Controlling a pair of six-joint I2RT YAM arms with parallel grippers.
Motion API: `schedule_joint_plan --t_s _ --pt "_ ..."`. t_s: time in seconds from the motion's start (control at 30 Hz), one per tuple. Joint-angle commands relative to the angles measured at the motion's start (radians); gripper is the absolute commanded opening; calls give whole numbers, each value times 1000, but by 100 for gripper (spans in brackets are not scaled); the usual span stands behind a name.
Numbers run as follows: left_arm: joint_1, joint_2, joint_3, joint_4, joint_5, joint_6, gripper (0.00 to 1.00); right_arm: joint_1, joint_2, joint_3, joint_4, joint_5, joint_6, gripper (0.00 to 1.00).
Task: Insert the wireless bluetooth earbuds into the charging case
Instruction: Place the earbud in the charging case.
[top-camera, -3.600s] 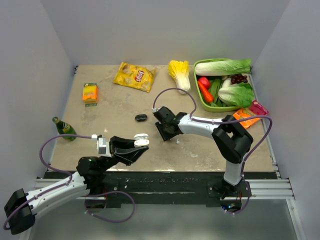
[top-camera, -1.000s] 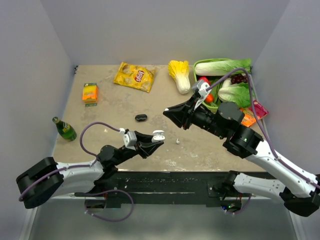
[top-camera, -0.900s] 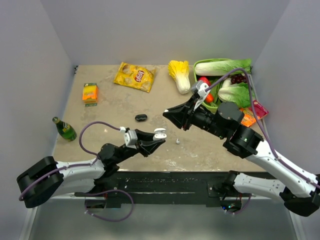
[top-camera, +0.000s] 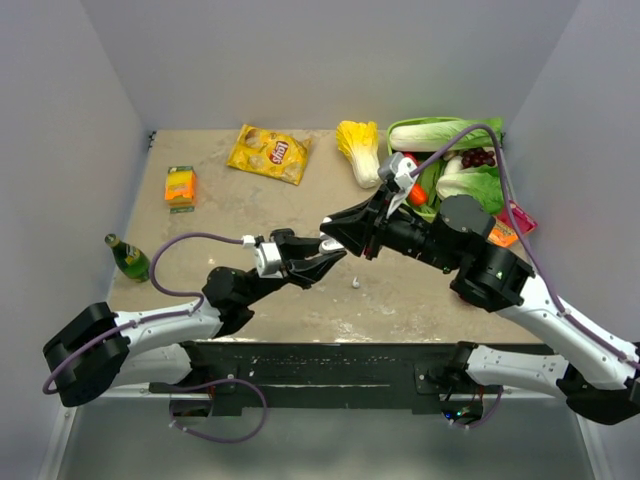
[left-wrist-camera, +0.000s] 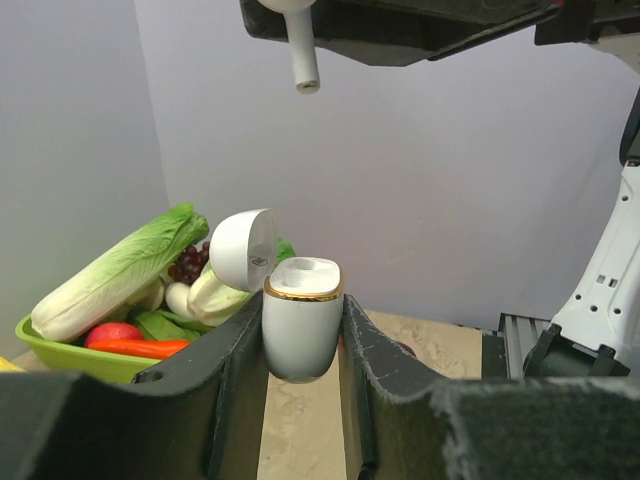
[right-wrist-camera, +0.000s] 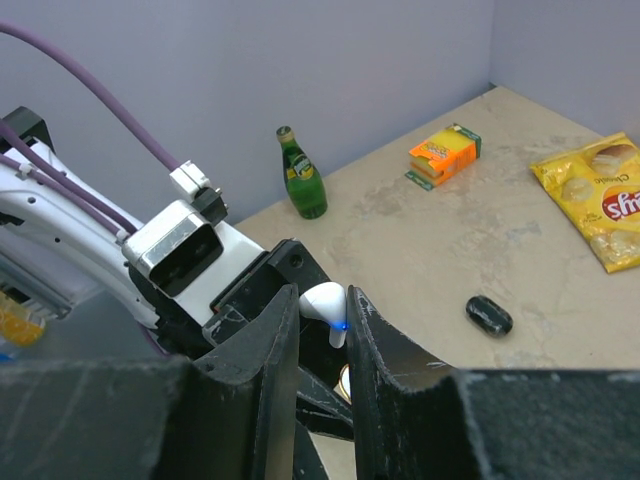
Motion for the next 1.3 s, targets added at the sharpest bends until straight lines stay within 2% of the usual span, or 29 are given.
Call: schedule_joint_plan --t_s 0.0,0.13,1.27 --pt "6 3 32 295 -62 -25 0 10 -5 8 19 -23 -7 0" --pt "8 -3 46 258 -77 -41 0 13 -2 -13 20 -9 -8 0" --pt "8 -9 43 281 -79 -68 0 22 21 -115 80 85 -2 0"
